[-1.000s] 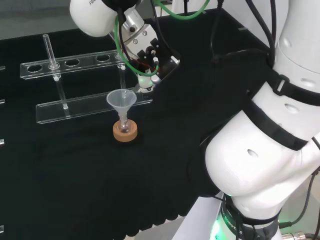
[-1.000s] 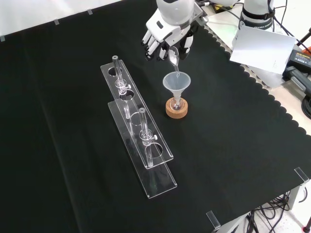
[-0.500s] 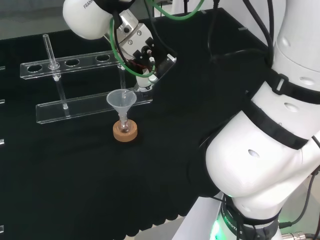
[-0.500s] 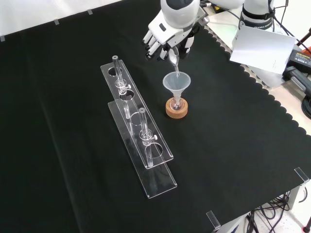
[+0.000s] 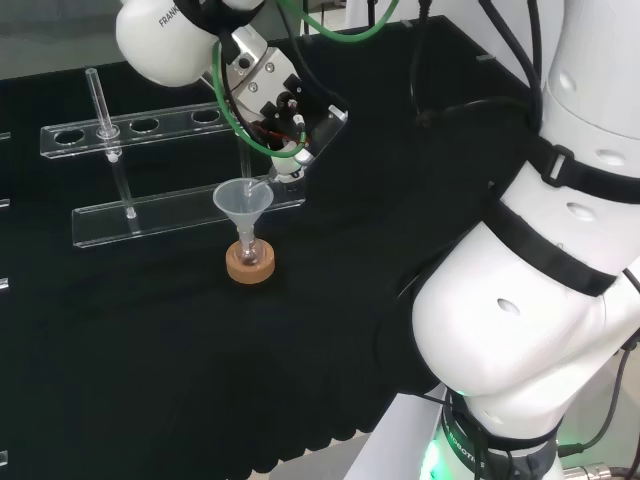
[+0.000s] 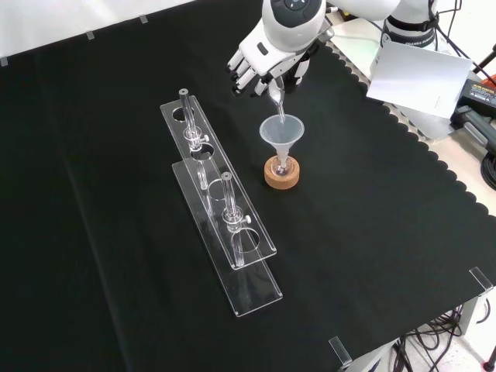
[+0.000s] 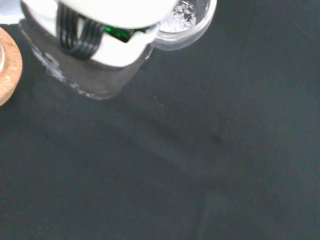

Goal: Pour all the NaCl from the weighing funnel into the round-bottom flask.

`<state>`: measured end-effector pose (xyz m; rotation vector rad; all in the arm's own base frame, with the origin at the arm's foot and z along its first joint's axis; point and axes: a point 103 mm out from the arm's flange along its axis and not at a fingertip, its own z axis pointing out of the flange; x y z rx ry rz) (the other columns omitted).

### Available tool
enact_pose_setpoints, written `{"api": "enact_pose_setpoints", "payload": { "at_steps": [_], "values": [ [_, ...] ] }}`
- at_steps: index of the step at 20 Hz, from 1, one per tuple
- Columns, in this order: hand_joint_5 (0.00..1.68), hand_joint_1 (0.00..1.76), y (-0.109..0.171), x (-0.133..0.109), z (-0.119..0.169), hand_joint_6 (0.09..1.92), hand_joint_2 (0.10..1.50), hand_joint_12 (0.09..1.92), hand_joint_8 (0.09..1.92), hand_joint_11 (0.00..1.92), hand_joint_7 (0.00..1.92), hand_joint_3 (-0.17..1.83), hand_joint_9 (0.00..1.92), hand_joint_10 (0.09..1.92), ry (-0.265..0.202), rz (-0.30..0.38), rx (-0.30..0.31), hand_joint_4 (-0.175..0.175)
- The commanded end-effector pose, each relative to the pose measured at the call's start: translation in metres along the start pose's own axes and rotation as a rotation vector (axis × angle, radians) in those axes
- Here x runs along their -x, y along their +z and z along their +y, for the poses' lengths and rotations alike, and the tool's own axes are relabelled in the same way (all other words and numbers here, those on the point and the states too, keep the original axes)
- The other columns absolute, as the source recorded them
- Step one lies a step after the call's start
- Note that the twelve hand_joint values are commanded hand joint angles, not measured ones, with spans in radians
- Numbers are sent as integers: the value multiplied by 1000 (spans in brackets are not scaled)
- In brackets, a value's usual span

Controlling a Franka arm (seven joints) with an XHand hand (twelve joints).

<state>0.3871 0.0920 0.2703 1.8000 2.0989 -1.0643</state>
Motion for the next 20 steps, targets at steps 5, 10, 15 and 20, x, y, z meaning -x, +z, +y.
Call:
{"api": "enact_pose_setpoints", "payload": {
  "at_steps": [5, 10, 15, 20],
  "values": [
    [1286, 1121, -2, -3, 2, 648, 654, 1109, 638, 754, 576, 649, 928, 386, 0, -37, 2, 175],
    [1286, 1121, -3, -5, 2, 649, 654, 1107, 638, 755, 575, 649, 928, 384, 1, -69, 5, 175],
    [1285, 1121, -5, -5, 2, 650, 655, 1104, 638, 757, 574, 649, 928, 383, 0, -66, 3, 175],
    [1284, 1120, -5, -5, 2, 651, 655, 1102, 638, 758, 574, 648, 928, 381, 0, -49, 3, 175]
  ]
}}
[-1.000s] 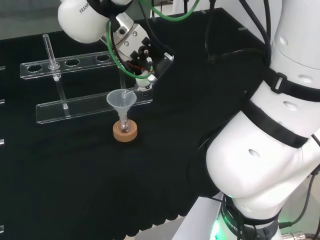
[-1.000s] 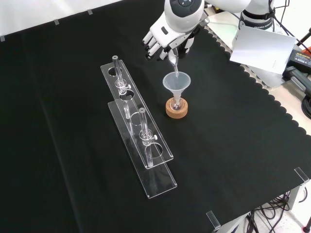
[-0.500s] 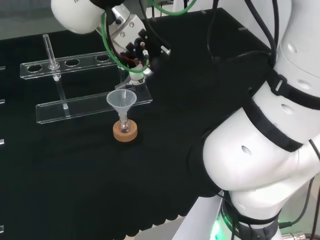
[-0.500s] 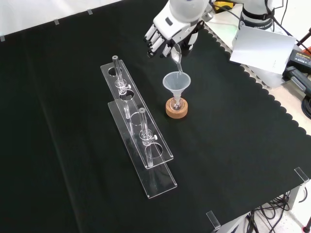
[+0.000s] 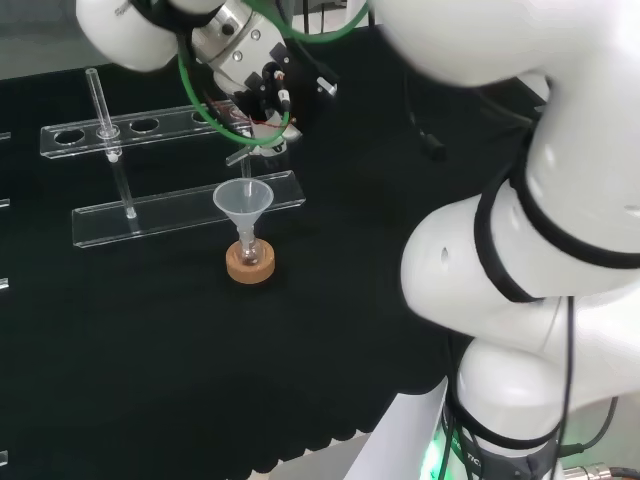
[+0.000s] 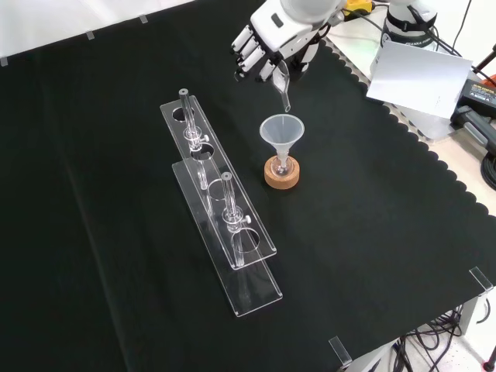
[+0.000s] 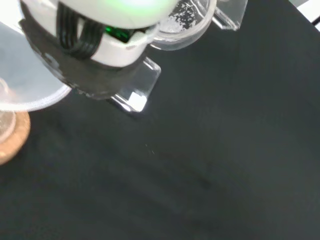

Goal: Pour all the NaCl from the weighing funnel into the round-bottom flask.

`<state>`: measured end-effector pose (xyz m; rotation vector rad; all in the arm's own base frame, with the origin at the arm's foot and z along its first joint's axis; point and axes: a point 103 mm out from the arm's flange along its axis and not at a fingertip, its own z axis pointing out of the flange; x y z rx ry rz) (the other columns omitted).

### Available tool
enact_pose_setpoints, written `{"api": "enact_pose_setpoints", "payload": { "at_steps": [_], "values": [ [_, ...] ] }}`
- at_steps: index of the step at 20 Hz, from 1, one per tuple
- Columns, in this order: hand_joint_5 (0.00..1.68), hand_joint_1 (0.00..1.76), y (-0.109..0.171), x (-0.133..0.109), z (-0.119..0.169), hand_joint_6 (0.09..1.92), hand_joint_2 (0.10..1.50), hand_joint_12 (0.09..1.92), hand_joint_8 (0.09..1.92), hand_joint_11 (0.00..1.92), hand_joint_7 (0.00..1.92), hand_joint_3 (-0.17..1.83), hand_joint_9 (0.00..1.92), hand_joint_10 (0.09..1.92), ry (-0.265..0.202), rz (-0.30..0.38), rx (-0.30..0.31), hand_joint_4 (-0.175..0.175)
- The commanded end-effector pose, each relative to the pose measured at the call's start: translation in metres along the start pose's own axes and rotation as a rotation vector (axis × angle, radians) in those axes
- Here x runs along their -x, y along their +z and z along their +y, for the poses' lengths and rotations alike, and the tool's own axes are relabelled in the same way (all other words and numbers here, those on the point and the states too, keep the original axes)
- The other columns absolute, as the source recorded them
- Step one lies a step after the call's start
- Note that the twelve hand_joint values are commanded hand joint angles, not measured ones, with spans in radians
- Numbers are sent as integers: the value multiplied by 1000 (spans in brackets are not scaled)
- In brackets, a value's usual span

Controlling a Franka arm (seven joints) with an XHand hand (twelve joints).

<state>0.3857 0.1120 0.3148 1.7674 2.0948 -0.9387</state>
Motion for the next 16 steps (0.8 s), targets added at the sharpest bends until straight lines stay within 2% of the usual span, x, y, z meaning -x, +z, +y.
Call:
{"api": "enact_pose_setpoints", "payload": {
  "at_steps": [1, 7, 16],
  "values": [
    [1284, 1120, 42, -14, 17, 651, 655, 1102, 638, 758, 573, 648, 928, 380, -19, -42, -93, 175],
    [1284, 1120, 41, -12, 16, 652, 655, 1100, 638, 759, 572, 649, 928, 378, -19, -36, -78, 175],
    [1283, 1120, 37, -14, 16, 653, 655, 1098, 638, 761, 571, 649, 929, 376, -19, -114, -77, 175]
  ]
}}
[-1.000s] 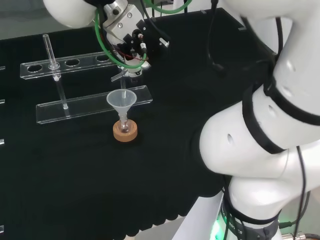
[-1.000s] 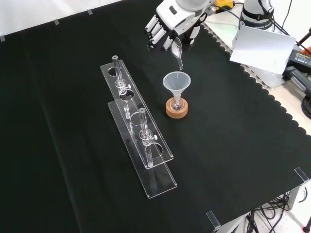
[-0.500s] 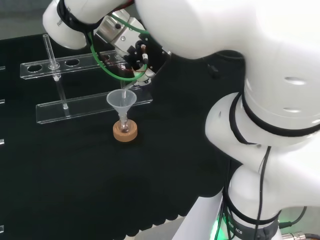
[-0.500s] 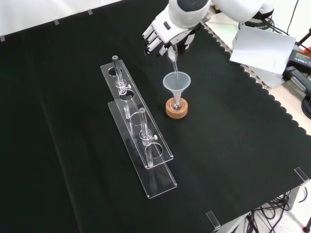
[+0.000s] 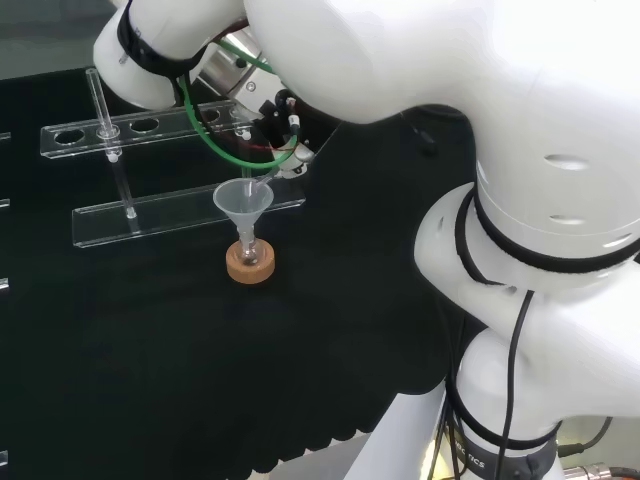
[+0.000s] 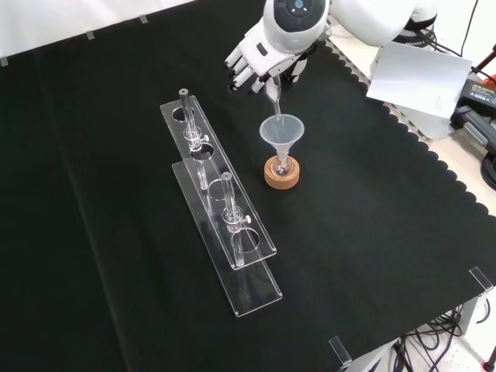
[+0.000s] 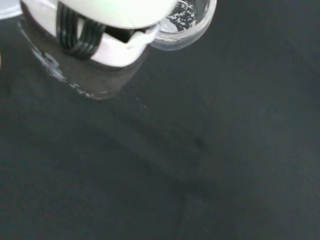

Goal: Pour all the NaCl from the weighing funnel into the round-bottom flask.

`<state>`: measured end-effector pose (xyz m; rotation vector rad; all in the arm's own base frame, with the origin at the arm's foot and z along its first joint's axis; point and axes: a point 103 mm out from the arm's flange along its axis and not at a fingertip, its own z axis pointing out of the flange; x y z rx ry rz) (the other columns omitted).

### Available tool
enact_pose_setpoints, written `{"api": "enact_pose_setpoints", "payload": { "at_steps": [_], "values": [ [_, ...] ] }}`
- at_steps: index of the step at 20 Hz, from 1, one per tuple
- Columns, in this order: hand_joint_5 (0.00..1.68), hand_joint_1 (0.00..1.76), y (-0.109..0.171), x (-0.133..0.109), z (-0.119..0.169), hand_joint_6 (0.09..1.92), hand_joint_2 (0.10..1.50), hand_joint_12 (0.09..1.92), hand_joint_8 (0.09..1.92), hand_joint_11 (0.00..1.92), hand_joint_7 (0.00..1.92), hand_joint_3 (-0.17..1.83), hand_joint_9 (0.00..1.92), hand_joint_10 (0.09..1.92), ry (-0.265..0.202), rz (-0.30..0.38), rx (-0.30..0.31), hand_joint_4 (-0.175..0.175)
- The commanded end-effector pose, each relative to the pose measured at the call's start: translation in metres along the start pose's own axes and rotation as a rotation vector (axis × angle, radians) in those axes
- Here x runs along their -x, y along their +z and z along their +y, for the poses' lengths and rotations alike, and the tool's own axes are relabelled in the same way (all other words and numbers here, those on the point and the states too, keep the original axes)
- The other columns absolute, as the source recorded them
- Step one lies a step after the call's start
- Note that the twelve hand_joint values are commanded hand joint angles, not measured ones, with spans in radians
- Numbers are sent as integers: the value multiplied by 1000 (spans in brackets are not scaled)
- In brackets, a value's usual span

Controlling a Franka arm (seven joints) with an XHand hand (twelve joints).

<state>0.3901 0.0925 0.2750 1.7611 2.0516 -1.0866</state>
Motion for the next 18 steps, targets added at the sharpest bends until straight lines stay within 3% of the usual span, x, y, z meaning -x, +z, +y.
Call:
{"api": "enact_pose_setpoints", "payload": {
  "at_steps": [1, 18],
  "values": [
    [1283, 1120, -5, -8, 0, 653, 655, 1098, 638, 761, 571, 649, 929, 375, -15, -67, 15, 175],
    [1282, 1120, -16, -6, 1, 656, 655, 1094, 637, 762, 568, 649, 927, 370, 4, -195, 29, 175]
  ]
}}
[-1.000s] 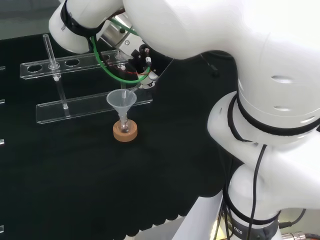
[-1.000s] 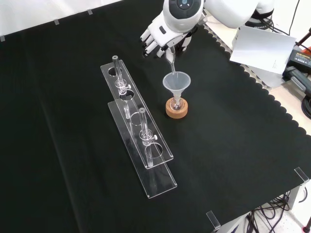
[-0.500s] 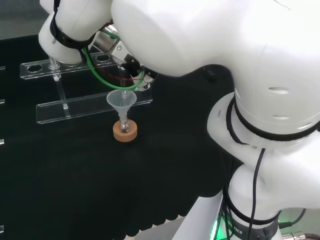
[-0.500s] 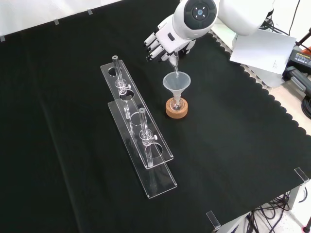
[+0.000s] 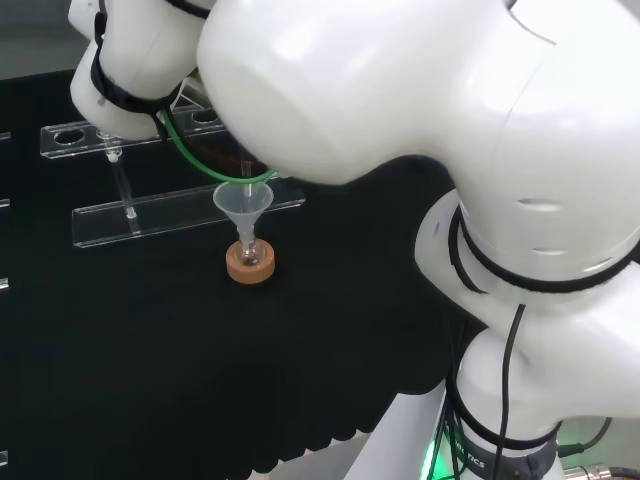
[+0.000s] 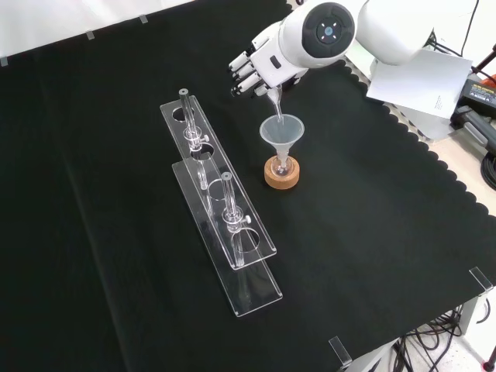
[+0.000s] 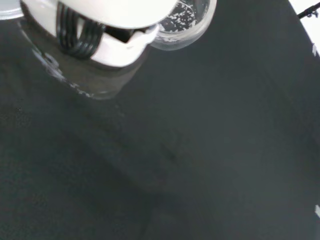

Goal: Pour all the NaCl from the weighing funnel into the round-bottom flask.

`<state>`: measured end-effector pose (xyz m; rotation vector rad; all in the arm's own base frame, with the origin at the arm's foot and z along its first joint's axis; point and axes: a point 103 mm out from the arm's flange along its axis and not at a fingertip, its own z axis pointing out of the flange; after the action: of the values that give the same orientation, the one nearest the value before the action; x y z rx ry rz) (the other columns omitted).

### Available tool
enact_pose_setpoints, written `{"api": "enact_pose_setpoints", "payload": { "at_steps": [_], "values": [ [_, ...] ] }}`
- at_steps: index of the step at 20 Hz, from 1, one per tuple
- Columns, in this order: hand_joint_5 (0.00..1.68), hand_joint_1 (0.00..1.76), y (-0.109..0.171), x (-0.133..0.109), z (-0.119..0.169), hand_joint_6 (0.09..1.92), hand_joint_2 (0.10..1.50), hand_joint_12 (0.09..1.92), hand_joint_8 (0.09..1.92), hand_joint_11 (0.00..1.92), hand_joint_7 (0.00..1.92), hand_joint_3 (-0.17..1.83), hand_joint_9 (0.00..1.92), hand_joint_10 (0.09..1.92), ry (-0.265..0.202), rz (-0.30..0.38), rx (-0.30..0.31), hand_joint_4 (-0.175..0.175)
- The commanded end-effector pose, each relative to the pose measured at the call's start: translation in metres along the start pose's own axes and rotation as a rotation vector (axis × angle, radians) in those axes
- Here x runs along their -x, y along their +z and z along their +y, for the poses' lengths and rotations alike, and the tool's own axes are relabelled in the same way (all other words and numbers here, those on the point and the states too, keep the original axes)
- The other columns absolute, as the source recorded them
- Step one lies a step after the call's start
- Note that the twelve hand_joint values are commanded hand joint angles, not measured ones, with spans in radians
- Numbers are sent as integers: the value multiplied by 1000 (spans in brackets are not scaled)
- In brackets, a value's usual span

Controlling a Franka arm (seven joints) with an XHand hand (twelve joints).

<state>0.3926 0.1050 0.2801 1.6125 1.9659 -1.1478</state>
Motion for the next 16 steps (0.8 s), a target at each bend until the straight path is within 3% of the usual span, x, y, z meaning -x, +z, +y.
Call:
{"api": "enact_pose_setpoints", "payload": {
  "at_steps": [1, 16],
  "values": [
    [1282, 1119, -4, 0, 1, 656, 655, 1094, 637, 762, 567, 649, 927, 369, 3, -49, 1, 175],
    [1280, 1118, -16, -5, 1, 660, 656, 1093, 634, 753, 556, 650, 916, 361, 15, -166, 0, 175]
  ]
}}
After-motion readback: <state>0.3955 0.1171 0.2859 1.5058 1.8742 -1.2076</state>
